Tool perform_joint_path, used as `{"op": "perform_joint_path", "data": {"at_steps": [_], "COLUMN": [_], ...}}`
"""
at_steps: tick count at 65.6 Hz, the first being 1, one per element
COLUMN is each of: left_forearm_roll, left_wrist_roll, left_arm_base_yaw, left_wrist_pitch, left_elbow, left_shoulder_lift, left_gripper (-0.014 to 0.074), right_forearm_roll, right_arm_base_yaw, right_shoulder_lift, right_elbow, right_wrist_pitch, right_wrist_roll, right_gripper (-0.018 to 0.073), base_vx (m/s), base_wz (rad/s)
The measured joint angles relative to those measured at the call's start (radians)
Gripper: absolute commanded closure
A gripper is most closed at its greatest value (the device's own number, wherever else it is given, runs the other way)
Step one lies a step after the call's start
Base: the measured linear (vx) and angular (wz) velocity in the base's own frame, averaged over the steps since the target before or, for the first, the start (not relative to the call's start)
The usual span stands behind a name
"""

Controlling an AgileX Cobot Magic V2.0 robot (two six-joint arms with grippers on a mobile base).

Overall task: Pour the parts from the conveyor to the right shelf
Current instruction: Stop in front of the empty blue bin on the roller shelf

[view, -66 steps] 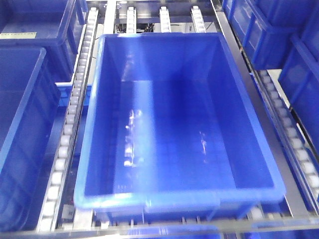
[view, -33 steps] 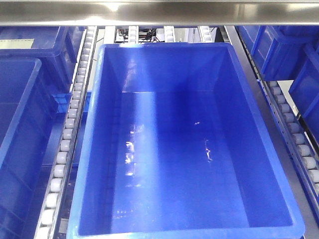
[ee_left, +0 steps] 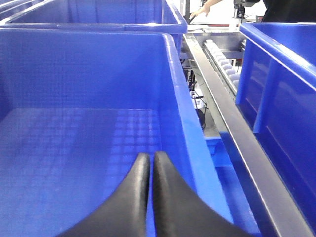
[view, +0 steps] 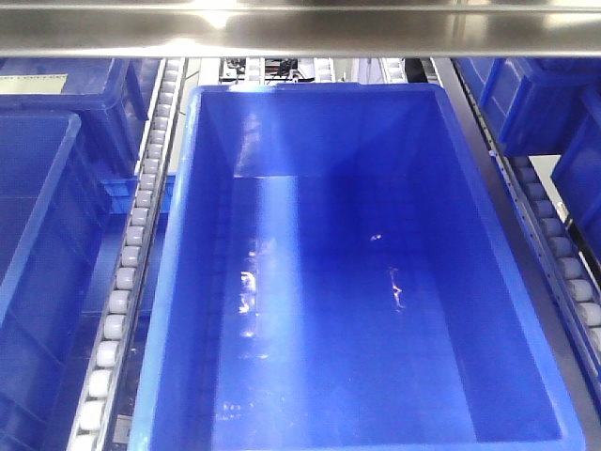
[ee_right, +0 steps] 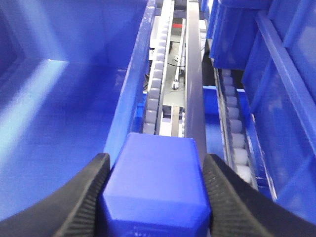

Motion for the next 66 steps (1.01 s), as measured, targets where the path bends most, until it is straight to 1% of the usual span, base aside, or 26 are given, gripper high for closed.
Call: {"op": "perform_joint_path", "data": {"at_steps": [66], "left_forearm_roll": [0.000], "left_wrist_roll": [0.000], "left_arm_base_yaw": [0.000], "left_wrist_pitch": [0.000], "left_elbow": [0.000], "left_shoulder_lift": [0.000], "left_gripper": [0.0603], "right_forearm_roll": [0.000], "right_arm_base_yaw": [0.000], "right_shoulder_lift": [0.000], "right_elbow": [0.000], "right_wrist_pitch": [0.000], "right_wrist_roll": [0.000], "right_gripper": [0.0564], "base_vx": [0.01], "base_wz": [0.01]}}
